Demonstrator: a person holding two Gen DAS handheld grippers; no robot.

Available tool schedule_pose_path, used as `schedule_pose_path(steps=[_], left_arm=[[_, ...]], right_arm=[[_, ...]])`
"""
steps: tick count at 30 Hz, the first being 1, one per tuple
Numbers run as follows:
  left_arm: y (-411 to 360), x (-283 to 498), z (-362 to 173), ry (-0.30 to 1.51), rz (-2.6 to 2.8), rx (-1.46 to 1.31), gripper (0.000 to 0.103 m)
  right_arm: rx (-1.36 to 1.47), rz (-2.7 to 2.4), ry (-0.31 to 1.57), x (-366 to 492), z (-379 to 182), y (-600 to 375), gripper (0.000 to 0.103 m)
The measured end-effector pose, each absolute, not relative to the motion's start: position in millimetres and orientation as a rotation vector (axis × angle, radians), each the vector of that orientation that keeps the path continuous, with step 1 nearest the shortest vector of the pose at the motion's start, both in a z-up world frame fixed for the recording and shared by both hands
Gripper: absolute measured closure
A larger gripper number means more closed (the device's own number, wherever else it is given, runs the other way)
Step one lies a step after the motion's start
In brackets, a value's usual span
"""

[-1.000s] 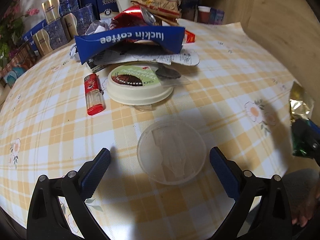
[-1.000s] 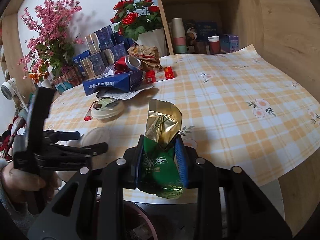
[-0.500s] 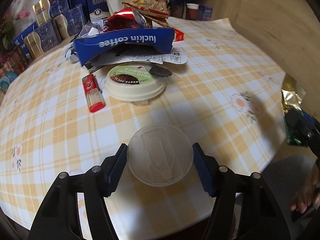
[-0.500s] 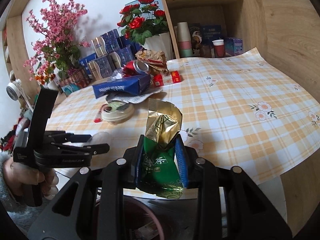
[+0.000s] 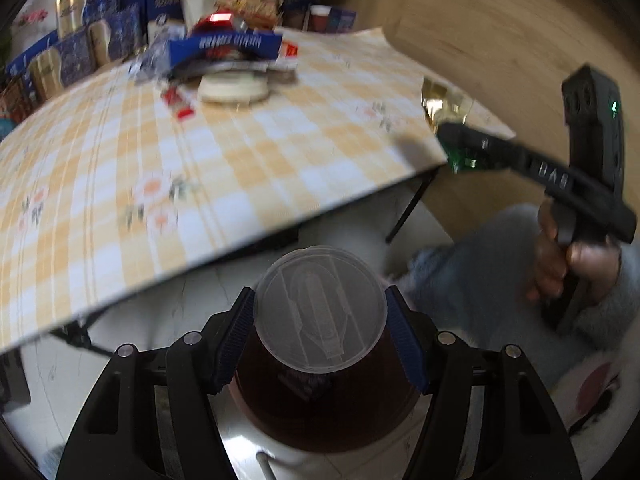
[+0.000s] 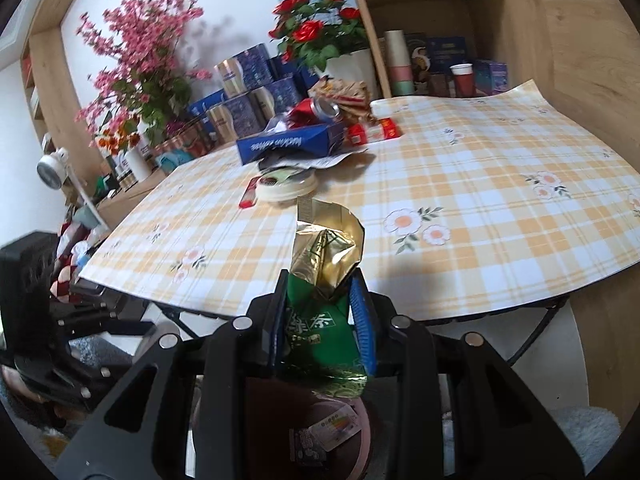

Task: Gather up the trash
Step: 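Grasp the clear plastic lid with the left tool while the right tool carries the tea packet to the bin, then open the left tool to drop the lid into the bin while the right tool drops the tea packet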

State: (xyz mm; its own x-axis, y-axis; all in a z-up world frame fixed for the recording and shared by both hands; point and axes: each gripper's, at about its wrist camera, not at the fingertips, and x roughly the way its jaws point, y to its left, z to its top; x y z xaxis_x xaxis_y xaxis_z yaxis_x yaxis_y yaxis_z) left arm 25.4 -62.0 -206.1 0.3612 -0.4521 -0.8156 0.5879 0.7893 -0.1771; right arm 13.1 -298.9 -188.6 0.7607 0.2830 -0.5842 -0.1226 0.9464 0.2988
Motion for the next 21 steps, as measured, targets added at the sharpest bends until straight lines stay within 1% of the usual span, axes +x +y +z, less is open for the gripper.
schedule_pose_path(steps=[5,11,17,19,20,21], left_arm=[[-58,24,-228,1.066,-0.649,0.102,0.039],[-75,30,-254,1.142,-0.646,0.156,0.039],[-78,47,-271,1.186,-0.625,0.151,0.038],[-76,51,-274,1.187,-0.616,0.147,0.025],[-74,52,-274,1.179,-0.607,0.142,0.014],[-70,53,-270,1.158,-0.597,0.122,0.013]], right_arm=[[0.214,0.255,0.681,14,-191,-288,0.071],[0.202,0.273,0.692,18,-195,-284,0.071],[0.222,0.263,0.701,21,-198,-288,0.071],[0.218,0.263,0.705,21,-198,-287,0.071],[0.216,0.263,0.707,21,-199,-287,0.071],[0.213,0.264,0.707,21,-199,-286,0.071]])
